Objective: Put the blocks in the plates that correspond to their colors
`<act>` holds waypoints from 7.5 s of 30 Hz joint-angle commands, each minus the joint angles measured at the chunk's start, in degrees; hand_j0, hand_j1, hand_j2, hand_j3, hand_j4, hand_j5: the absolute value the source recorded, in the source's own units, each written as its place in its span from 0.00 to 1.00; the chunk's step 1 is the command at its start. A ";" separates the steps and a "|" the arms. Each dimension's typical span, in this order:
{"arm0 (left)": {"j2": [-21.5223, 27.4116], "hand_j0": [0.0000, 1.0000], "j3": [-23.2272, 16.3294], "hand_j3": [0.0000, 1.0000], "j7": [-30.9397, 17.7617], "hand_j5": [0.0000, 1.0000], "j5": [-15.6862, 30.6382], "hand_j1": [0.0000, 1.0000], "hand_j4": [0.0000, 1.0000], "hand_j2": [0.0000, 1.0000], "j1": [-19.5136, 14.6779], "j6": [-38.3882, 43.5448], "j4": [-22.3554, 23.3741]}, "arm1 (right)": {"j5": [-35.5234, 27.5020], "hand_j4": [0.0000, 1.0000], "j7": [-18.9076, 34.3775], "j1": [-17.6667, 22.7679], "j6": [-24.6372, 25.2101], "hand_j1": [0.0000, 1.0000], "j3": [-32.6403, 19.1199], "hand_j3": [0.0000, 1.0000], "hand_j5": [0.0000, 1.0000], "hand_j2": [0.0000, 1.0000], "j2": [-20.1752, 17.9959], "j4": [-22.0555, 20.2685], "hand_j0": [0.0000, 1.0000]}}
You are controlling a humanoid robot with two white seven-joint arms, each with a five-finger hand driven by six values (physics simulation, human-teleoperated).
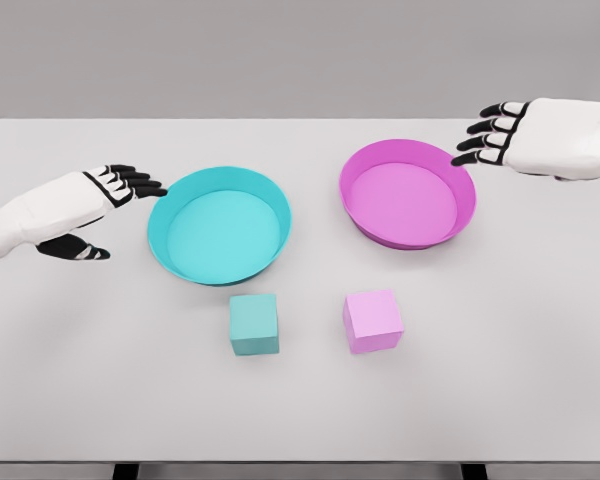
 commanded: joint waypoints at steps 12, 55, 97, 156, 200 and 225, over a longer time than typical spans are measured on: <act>4.50 1.00 -0.49 1.00 -7.16 1.00 0.24 1.00 1.00 1.00 -5.71 0.09 -2.79 | -4.58 1.00 -0.02 -9.66 0.13 1.00 6.22 1.00 1.00 1.00 -2.17 0.52 1.00; -1.21 0.98 -49.80 0.98 -18.08 0.98 20.72 0.98 0.98 0.98 -41.31 0.09 -7.72 | -8.53 1.00 -0.02 -20.74 0.13 1.00 40.95 1.00 1.00 1.00 12.60 -0.18 1.00; -7.54 0.94 -50.06 0.94 -18.08 0.94 15.27 0.94 0.94 0.94 -36.74 0.09 -1.57 | -7.65 1.00 -0.02 -21.71 0.13 1.00 48.77 1.00 1.00 1.00 15.23 -0.09 1.00; -5.61 0.60 -41.10 0.60 -18.08 0.60 15.62 0.60 0.60 0.60 -35.16 0.09 -6.49 | -13.80 0.56 -0.02 -22.59 0.13 0.56 31.11 0.56 0.56 0.56 15.15 20.38 0.56; -17.30 0.61 -32.39 0.61 -18.08 0.61 7.98 0.61 0.61 0.61 -34.89 0.09 22.25 | -4.49 1.00 -0.02 -24.96 0.13 1.00 35.50 1.00 1.00 1.00 22.18 30.14 1.00; -16.24 1.00 -25.10 1.00 -18.08 1.00 8.42 1.00 1.00 1.00 -34.72 0.09 16.11 | -18.73 1.00 -0.02 -19.60 0.13 1.00 27.50 1.00 1.00 1.00 8.73 33.40 1.00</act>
